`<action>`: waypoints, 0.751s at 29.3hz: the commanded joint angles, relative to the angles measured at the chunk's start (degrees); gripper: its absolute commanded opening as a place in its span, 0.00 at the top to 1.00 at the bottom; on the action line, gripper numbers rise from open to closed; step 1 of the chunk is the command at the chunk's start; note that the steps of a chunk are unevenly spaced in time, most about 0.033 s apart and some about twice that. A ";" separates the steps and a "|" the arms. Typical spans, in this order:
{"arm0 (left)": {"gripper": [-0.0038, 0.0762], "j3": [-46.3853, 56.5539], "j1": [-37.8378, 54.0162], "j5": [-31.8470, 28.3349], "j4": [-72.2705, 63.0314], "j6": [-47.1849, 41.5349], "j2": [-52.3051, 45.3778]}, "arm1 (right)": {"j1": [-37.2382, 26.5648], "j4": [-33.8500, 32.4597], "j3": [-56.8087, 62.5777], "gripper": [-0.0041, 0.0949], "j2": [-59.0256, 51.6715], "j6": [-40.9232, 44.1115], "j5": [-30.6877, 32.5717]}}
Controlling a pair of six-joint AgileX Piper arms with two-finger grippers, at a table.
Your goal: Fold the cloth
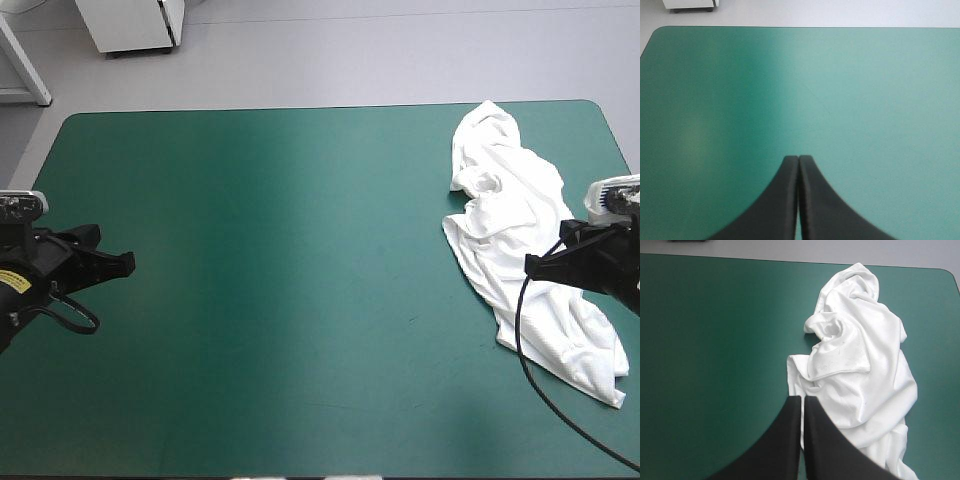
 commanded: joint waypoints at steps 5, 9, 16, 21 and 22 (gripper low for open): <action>0.95 -2.03 0.03 -4.05 -0.57 -0.27 -0.43 | 0.25 0.26 -1.93 0.94 0.16 -0.43 -4.23; 0.95 -2.03 0.03 -4.05 -0.57 -0.27 -0.43 | 0.25 0.26 -1.93 0.94 0.16 -0.43 -4.31; 0.95 -2.03 0.03 -4.05 -0.57 -0.27 -0.43 | 0.25 -2.32 -2.36 0.90 0.16 1.28 -6.74; 0.95 -2.03 0.03 -4.05 -0.57 -0.27 -0.43 | 0.25 -5.87 -8.06 0.66 3.17 3.77 -1.27; 0.95 -2.03 0.03 -4.05 -0.57 -0.27 -0.43 | 0.25 -6.65 -9.86 0.61 4.38 4.95 1.24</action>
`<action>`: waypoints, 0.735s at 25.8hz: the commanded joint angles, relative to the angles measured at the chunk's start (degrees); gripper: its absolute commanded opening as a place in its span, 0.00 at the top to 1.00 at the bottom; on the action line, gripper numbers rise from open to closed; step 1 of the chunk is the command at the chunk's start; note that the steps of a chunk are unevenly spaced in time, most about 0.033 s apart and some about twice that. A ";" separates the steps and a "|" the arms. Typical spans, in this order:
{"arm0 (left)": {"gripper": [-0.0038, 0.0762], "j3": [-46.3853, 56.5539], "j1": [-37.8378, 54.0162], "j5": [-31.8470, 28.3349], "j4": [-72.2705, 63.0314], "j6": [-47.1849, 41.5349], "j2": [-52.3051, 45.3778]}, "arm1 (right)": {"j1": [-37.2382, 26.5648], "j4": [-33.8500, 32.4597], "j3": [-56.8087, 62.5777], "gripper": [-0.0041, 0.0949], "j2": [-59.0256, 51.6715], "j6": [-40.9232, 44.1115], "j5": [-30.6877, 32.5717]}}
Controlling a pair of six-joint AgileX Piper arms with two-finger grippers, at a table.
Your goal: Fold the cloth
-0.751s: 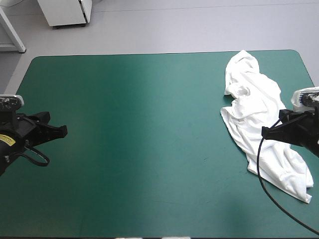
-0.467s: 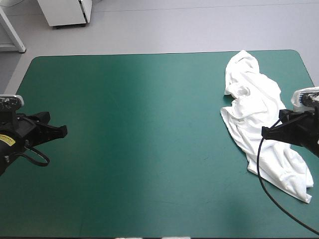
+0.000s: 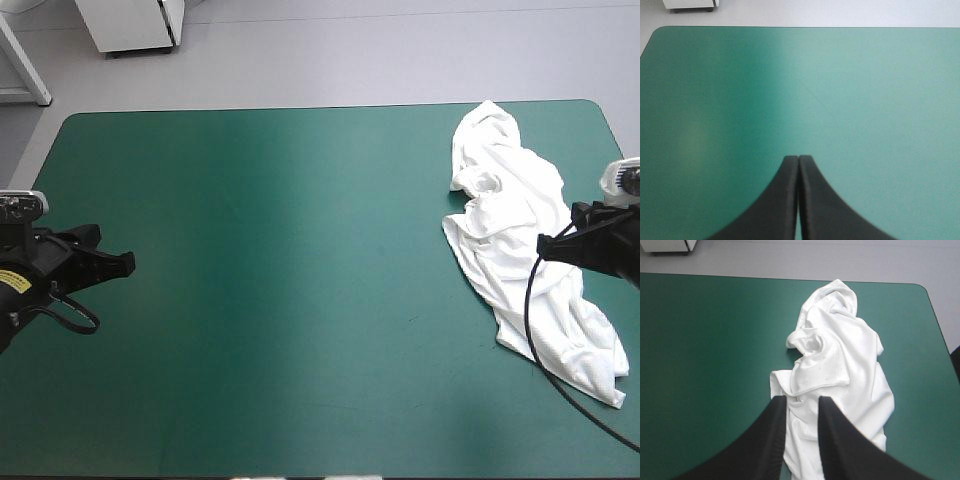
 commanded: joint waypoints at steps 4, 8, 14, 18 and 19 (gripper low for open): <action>0.95 -2.03 0.03 -4.05 -0.67 -0.27 -0.43 | 0.25 -4.25 -11.91 0.42 7.67 2.96 8.65; 0.95 -1.92 0.03 -4.05 -0.67 -0.27 -0.43 | 0.25 -6.81 -17.52 0.41 13.28 7.61 7.89; 0.96 -1.85 0.03 -4.05 -0.67 -0.27 -0.43 | -4.60 -6.62 -25.14 0.41 29.60 8.82 14.58; 0.96 -1.85 0.03 -4.05 -0.67 -0.27 -0.43 | -9.26 -2.19 -26.66 0.41 38.07 8.66 14.58; 0.96 -1.85 0.03 -4.05 -0.76 -0.27 -0.43 | -10.23 -2.10 -27.06 0.41 40.97 8.00 14.58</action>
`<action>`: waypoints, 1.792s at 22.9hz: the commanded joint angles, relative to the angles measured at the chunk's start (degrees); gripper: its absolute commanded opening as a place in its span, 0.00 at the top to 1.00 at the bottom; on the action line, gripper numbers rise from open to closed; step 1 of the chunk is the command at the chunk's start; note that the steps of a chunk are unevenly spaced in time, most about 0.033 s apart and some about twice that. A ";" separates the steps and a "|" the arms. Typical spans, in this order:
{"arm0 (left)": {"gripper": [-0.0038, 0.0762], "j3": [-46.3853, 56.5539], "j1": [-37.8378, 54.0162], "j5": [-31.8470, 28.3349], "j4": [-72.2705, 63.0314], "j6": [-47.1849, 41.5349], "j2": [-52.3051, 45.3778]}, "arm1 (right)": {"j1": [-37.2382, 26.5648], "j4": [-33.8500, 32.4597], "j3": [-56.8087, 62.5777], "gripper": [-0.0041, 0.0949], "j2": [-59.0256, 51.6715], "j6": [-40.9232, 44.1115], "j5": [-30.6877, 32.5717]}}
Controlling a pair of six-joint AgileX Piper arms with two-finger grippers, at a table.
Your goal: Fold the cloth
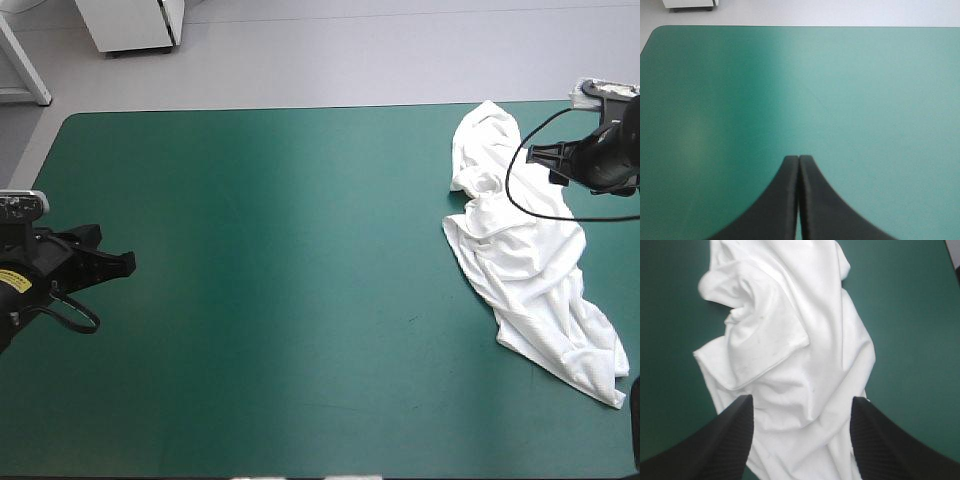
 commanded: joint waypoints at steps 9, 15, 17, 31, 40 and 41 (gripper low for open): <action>0.96 -1.85 0.03 -3.39 -0.76 -0.27 -0.07 | -2.31 0.72 -2.88 0.41 17.79 -2.10 -6.74; 0.96 -1.85 0.03 -3.39 -0.76 -0.27 -0.07 | -2.31 0.72 -2.88 0.41 26.82 -2.22 -10.00; 0.96 -1.85 0.03 -3.39 -0.65 -0.27 -0.07 | -2.31 2.94 -2.88 0.41 28.81 -2.62 -9.89; 0.96 -1.85 0.03 -3.39 -0.44 -0.27 -0.07 | 5.08 10.38 -2.88 0.98 30.68 -7.19 -5.60; 0.96 -1.85 0.03 -3.39 -0.44 -0.27 -0.07 | 24.19 21.74 -11.66 0.98 30.01 -9.74 -4.63; 0.96 -1.85 0.03 -3.39 -0.44 -0.27 -0.07 | 27.97 23.03 -13.46 0.98 30.01 -10.12 -3.77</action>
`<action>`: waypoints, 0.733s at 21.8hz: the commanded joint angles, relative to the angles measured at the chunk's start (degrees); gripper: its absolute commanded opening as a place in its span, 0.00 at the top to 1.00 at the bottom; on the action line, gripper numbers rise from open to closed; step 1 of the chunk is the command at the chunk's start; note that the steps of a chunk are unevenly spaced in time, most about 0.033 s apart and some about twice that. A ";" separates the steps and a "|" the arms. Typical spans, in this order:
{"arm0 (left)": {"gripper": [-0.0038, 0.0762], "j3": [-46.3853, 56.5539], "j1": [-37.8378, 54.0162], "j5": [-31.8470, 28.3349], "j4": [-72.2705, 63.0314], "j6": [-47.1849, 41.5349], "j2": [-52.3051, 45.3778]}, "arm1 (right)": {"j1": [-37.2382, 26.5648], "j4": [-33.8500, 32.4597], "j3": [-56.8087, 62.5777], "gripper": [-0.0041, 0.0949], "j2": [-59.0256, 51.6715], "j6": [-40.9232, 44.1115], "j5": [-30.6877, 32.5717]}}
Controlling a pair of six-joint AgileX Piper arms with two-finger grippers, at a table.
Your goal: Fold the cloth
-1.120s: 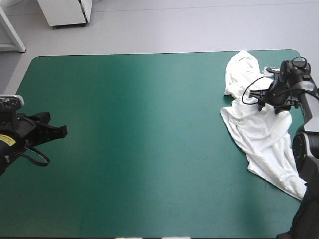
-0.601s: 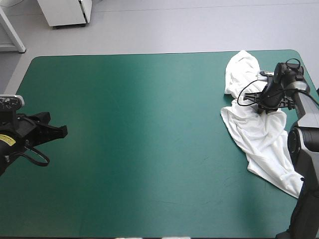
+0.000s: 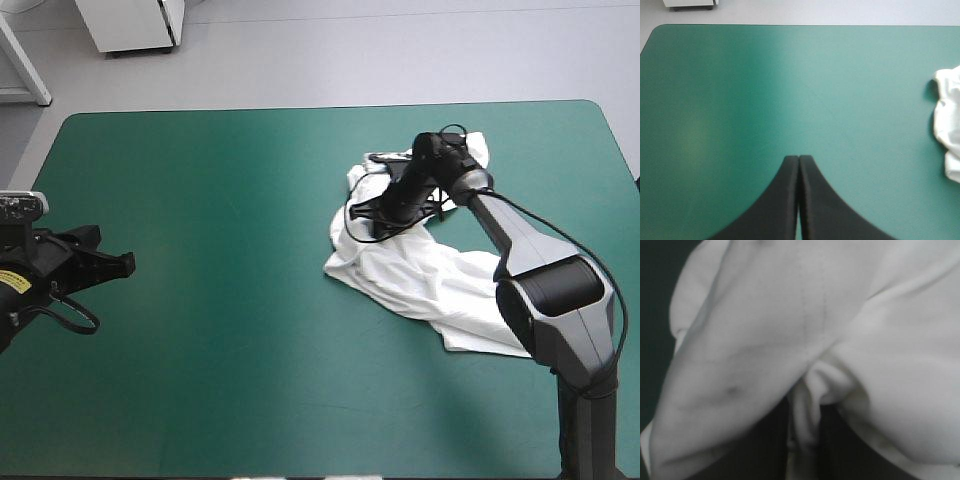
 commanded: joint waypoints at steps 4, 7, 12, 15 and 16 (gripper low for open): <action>0.96 -1.85 0.03 -3.61 -0.49 -0.27 -0.07 | 15.13 6.26 -4.89 0.98 -3.74 -0.90 2.92; 0.96 -1.85 0.03 -3.98 -0.49 -0.27 -0.07 | 24.48 6.26 -4.89 0.98 -3.74 -0.80 2.92; 0.96 -1.85 0.03 -4.10 -0.49 -0.27 -0.07 | 34.30 6.26 -2.72 0.98 -3.74 -0.53 2.92; 0.96 -1.85 0.03 -4.10 -0.49 -0.27 -0.07 | 35.99 6.26 -0.71 0.98 -3.74 -0.53 2.92; 0.96 -1.85 0.03 -4.10 -0.49 -0.27 -0.07 | 35.99 6.26 -0.56 0.97 -3.74 -0.42 2.92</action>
